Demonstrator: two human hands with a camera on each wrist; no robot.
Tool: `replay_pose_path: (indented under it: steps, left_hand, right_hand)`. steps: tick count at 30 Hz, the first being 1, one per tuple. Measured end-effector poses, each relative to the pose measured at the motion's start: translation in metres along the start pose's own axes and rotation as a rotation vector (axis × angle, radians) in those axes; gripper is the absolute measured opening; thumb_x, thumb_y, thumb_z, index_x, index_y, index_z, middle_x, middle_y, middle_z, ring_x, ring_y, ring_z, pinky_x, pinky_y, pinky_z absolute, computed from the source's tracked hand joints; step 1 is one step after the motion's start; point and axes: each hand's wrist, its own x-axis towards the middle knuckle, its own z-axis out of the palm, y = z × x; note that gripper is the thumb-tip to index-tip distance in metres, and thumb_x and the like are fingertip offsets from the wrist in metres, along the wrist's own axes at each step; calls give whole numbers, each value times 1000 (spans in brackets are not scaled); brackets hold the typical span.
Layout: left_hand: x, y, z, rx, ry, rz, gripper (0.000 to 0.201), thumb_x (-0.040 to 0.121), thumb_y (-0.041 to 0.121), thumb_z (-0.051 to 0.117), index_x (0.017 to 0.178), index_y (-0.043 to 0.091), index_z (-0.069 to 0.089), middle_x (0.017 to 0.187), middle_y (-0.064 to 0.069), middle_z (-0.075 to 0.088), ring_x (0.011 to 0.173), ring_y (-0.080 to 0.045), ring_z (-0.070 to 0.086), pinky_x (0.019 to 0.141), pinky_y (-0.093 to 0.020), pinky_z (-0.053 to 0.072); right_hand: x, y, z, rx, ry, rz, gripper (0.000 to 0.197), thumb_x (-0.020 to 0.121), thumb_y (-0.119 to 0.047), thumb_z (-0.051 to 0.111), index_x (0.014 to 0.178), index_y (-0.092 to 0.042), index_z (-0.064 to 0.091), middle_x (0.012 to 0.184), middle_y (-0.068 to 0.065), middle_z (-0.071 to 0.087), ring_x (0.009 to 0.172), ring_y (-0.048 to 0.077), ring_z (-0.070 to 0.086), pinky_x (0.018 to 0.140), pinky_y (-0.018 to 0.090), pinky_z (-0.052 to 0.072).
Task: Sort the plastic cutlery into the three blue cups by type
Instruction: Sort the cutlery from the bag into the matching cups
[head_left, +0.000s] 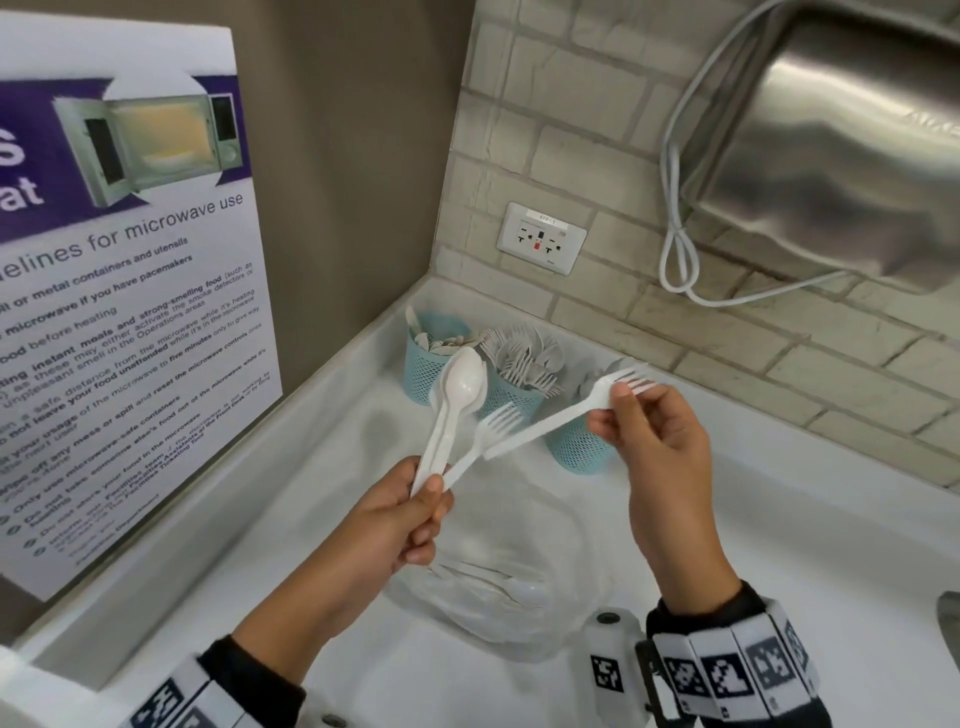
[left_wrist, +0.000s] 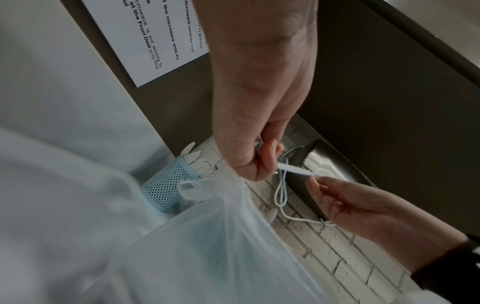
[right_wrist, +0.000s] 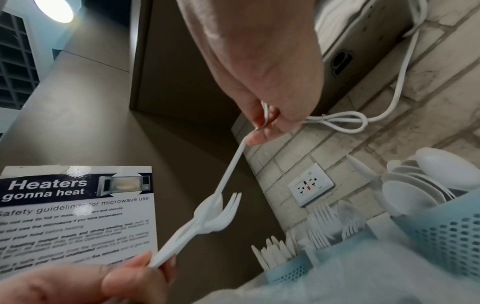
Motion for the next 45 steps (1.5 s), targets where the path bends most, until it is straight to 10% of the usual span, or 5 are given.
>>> replay_pose_path:
  steps: [12,26,32,35,45]
  left_hand:
    - [2,0,-2,-41,75,-8,17,100,17,40,109,14,54,71,2,47,56,-8,34,53,-25,27]
    - [1,3,-3,-45,80,-42,11,100,17,43,95,15,52,72,1,49,53,-8,35,49,-22,28]
    - [2,2,-1,-60,106,-39,13,99,18,43,101,16,56,71,2,51,54,-8,35,51,-24,26]
    - [2,2,1,-70,100,-45,14,99,19,43,105,16,56,71,0,51,54,-8,34,49,-23,26]
    - [2,1,4,-59,92,-63,12,97,21,47,101,11,53,69,0,47,51,-9,33,46,-21,25]
  right_hand:
    - [68,21,9,-690,154,-433,9,90,-5,56,99,-9,58,82,3,68,66,11,58,61,3,37]
    - [97,79,34,-1690,-213,-473,53,77,1,63,128,7,51,96,28,58,88,41,56,83,44,47]
    - [59,36,47,-853,-384,9,47,97,-45,46,131,-14,54,112,6,53,103,20,54,87,29,38]
    - [35,19,46,-522,-687,306,30,92,-39,59,100,-13,70,69,-17,57,63,1,49,65,19,39]
    - [63,0,13,-507,-242,-46,10,92,-15,61,86,-13,68,63,-1,65,52,2,60,57,20,47]
